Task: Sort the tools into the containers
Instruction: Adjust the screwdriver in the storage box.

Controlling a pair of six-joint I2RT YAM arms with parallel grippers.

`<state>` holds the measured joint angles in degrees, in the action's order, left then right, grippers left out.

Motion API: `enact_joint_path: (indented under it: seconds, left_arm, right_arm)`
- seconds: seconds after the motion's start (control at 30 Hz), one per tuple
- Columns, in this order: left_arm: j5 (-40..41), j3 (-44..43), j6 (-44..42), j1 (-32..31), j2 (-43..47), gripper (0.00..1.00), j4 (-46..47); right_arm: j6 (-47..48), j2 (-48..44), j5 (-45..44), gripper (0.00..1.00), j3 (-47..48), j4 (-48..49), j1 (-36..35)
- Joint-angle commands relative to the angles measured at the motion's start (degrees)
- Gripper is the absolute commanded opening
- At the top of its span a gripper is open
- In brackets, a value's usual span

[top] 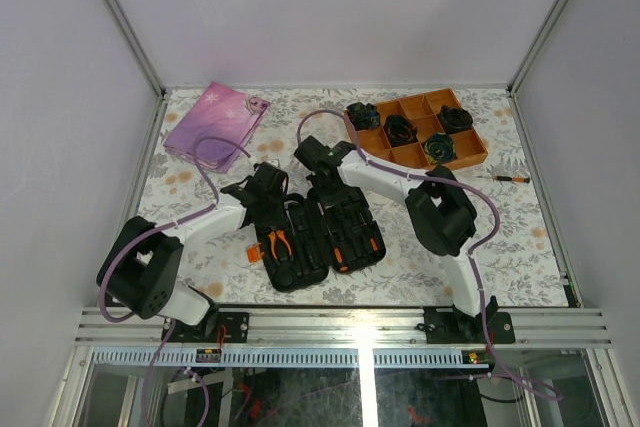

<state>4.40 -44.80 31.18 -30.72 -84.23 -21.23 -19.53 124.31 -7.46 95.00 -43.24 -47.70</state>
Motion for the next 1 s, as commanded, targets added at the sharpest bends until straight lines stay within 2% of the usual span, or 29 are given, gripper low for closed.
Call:
enact_joint_path:
  seconds: [0.0,0.4,0.5,0.63,0.8,0.87,0.97]
  left_arm:
    - [-5.30,0.82,0.37,-2.33,-4.01,0.07,5.93]
    - [-5.92,0.92,0.28,-2.60,-4.08,0.02,6.27]
    - [-5.40,1.29,0.50,-2.61,-3.40,0.02,6.13]
    - [-3.72,1.59,0.88,-2.50,-2.12,0.02,5.19]
    - [-1.39,1.88,1.32,-2.42,0.26,0.04,4.07]
    - [-0.51,1.53,1.34,-2.41,0.74,0.05,3.36]
    - [0.39,1.12,1.56,-2.24,1.62,0.08,2.47]
  right_arm:
    - [-5.52,22.47,14.80,0.00,-10.17,10.77,-6.18]
    - [-9.67,30.33,22.33,0.00,-12.61,18.93,-8.92]
    - [-9.82,24.32,19.37,0.00,-15.66,20.06,-7.87]
    - [-8.88,9.00,16.18,0.00,-18.83,20.31,-3.89]
    - [-6.65,-5.73,15.04,0.00,-16.34,18.74,0.48]
    - [-6.15,-10.17,14.01,0.03,-15.00,18.87,1.15]
    - [-6.46,-16.18,12.21,0.14,-14.89,20.59,1.66]
